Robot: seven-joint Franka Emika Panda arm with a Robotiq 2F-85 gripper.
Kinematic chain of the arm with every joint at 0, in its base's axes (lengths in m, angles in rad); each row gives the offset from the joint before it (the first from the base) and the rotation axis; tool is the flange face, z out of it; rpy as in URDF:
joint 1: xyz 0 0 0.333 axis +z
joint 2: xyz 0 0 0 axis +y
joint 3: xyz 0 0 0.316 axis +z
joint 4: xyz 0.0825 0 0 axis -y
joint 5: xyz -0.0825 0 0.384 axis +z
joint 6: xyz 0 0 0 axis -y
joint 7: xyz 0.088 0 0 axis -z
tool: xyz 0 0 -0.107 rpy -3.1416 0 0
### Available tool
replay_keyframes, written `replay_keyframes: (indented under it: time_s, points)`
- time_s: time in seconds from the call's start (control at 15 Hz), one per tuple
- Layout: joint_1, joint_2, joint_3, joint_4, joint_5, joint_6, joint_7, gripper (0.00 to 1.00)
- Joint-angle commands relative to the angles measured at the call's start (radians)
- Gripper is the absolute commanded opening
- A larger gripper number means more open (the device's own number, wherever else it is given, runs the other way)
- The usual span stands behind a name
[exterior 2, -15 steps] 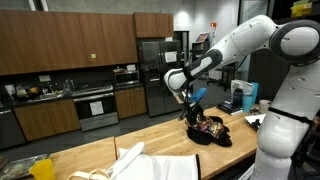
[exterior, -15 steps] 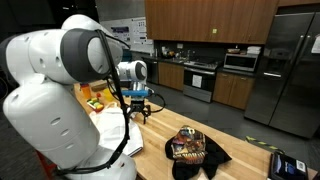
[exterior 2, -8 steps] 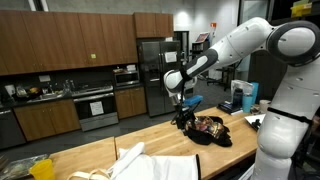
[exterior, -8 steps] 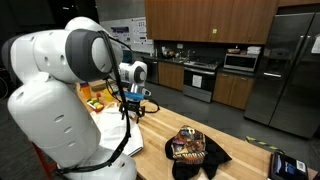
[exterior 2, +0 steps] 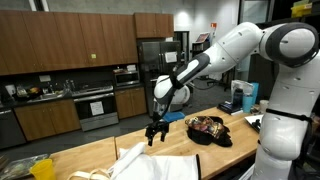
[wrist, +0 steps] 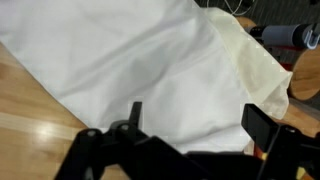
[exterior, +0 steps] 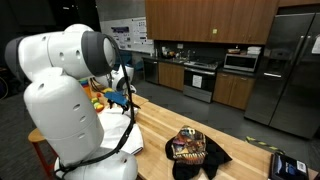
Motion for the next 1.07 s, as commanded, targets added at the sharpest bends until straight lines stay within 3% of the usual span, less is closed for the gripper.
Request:
replay_keyframes:
  time_s: [0.0,0.13,0.67,1.0]
  points:
    - [0.019,0.012,0.011,0.001,-0.002,0.079,0.002,1.0]
    - [0.035,0.03,0.03,0.002,-0.003,0.16,0.004,1.0]
    - [0.029,0.057,0.024,-0.002,0.014,0.199,0.025,1.0]
    - [0.01,0.139,0.021,-0.024,0.022,0.494,0.182,1.0]
